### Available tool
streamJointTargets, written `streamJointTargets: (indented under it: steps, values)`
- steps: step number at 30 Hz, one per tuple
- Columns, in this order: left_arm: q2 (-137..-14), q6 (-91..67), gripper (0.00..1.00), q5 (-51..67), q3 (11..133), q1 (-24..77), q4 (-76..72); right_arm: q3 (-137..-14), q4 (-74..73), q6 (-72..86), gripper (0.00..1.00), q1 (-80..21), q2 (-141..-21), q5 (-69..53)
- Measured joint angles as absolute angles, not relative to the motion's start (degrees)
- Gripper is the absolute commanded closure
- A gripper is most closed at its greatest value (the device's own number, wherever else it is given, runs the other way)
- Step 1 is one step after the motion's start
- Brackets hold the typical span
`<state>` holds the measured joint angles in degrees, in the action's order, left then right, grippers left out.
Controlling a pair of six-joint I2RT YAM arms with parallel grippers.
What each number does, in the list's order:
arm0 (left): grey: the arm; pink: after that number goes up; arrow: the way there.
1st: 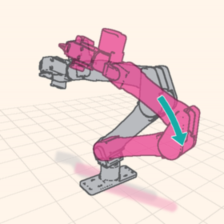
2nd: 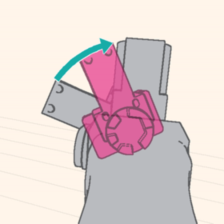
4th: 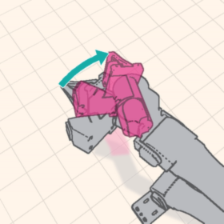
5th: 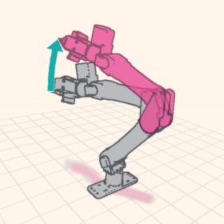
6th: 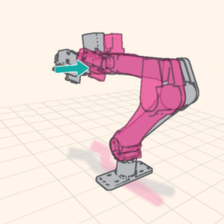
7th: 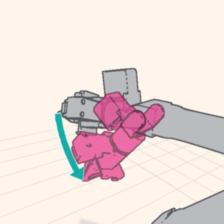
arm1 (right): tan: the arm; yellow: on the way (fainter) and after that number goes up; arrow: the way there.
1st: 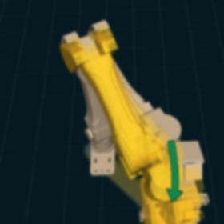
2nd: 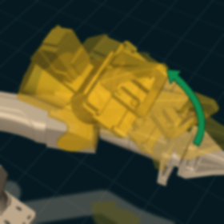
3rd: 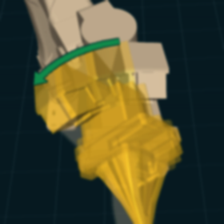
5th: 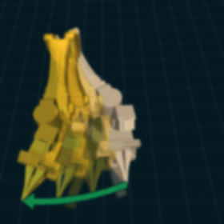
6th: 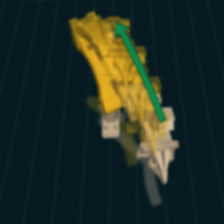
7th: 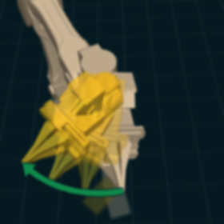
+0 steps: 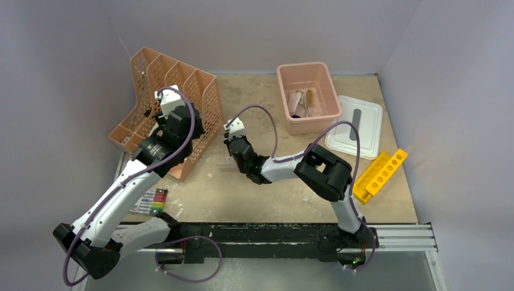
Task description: Organize the chemistry lab equipment
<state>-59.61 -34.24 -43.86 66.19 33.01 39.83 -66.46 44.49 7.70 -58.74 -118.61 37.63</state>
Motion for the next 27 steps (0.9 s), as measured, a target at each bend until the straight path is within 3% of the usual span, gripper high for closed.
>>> streamJointTargets:
  steps: [4, 10, 16, 27]
  values:
    - [-59.66, -34.24, 0.41, -43.86, 66.24, 33.01, 39.86, -66.46, 44.01, 8.29, 0.45, -58.74, -118.76, 37.52]
    - [-59.68, -34.24, 0.41, -43.81, 66.54, 33.01, 39.90, -66.15, 40.95, 11.33, 0.30, -58.33, -116.27, 36.01]
    - [-59.96, -34.26, 0.41, -43.62, 67.13, 32.99, 39.97, -66.24, 36.71, 14.59, 0.27, -57.12, -108.42, 32.82]
    - [-57.89, -35.22, 0.41, -41.08, 67.94, 32.75, 39.94, -65.21, 29.85, 17.69, 0.32, -54.06, -95.39, 23.86]
